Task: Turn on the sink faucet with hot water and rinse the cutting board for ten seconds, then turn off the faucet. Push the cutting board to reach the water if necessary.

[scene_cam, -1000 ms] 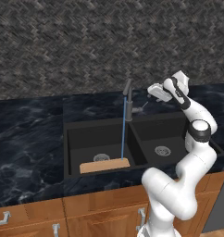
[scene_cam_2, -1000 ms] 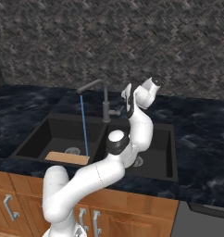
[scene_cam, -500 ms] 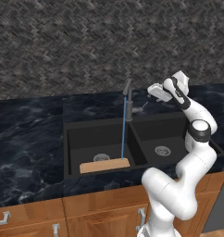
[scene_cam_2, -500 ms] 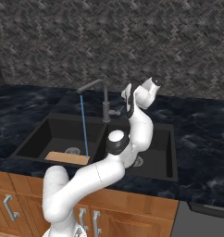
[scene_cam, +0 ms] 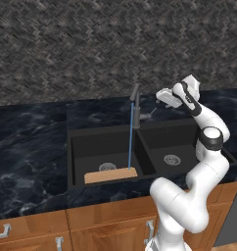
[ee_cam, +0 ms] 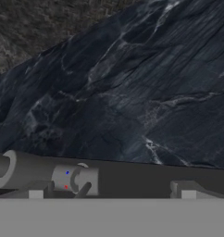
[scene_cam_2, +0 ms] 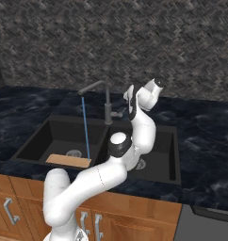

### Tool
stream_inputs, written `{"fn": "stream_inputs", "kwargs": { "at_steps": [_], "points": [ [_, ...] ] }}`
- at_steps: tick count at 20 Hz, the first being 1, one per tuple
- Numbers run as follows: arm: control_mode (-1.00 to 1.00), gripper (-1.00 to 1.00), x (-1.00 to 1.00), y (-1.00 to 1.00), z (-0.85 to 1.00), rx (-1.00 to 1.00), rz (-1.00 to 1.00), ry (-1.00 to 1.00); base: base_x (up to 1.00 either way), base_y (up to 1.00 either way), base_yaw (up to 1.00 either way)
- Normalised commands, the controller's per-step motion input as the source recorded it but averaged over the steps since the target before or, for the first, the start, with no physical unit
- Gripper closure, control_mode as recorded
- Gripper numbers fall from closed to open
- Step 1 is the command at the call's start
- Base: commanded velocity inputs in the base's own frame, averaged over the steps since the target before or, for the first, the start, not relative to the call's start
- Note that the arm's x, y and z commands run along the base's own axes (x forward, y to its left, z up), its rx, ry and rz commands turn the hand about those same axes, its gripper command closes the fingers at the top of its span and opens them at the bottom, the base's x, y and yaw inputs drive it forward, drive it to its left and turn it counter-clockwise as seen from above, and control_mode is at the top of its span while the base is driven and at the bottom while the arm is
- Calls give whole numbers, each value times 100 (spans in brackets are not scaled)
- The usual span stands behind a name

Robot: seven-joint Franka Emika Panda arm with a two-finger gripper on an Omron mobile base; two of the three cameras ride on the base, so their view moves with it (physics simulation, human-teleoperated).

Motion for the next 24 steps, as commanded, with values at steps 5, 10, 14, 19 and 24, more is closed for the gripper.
{"fn": "stream_inputs", "kwargs": {
  "at_steps": [5, 10, 14, 19, 24],
  "points": [
    [-100, -100, 0, 0, 0, 0, 0, 0, 0, 0, 0],
    [-100, -100, 0, 0, 0, 0, 0, 0, 0, 0, 0],
    [-100, -100, 0, 0, 0, 0, 0, 0, 0, 0, 0],
    [-100, -100, 0, 0, 0, 0, 0, 0, 0, 0, 0],
    [-100, -100, 0, 0, 0, 0, 0, 0, 0, 0, 0]
  ]
}}
